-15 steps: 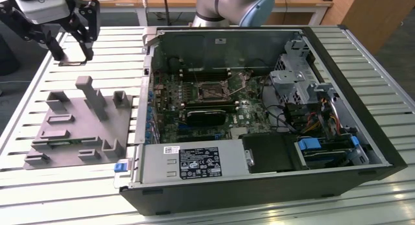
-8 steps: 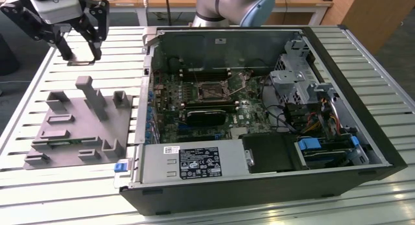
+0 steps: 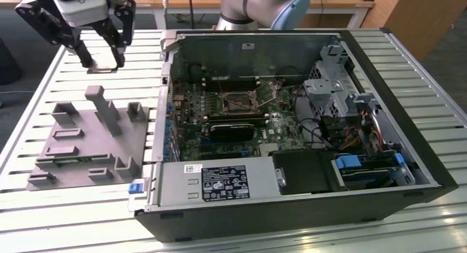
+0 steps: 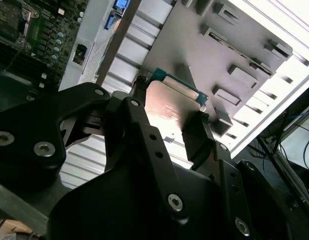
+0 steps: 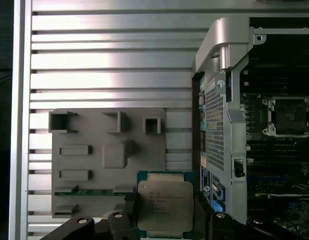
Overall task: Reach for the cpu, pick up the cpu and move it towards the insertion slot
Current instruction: 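Pick up the cpu and move it towards the insertion slot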
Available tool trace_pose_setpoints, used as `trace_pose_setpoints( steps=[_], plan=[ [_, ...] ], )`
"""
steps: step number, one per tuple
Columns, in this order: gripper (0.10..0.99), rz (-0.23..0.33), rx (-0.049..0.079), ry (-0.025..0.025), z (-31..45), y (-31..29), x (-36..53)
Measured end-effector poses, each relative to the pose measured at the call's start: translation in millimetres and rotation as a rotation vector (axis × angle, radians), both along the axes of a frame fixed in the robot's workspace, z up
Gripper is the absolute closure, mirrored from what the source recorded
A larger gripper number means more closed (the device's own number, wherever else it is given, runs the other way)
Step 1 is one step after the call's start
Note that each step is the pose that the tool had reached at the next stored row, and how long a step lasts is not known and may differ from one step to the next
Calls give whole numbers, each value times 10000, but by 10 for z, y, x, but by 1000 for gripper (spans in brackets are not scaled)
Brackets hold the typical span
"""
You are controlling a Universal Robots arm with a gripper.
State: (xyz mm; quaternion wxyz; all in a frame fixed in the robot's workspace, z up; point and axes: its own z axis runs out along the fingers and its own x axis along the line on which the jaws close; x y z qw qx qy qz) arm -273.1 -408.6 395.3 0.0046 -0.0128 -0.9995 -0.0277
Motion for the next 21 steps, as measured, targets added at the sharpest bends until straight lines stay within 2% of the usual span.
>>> trace_pose_setpoints(
  steps=[21],
  plan=[
    [545,-16,0,3,-1,0,477]
  ],
)
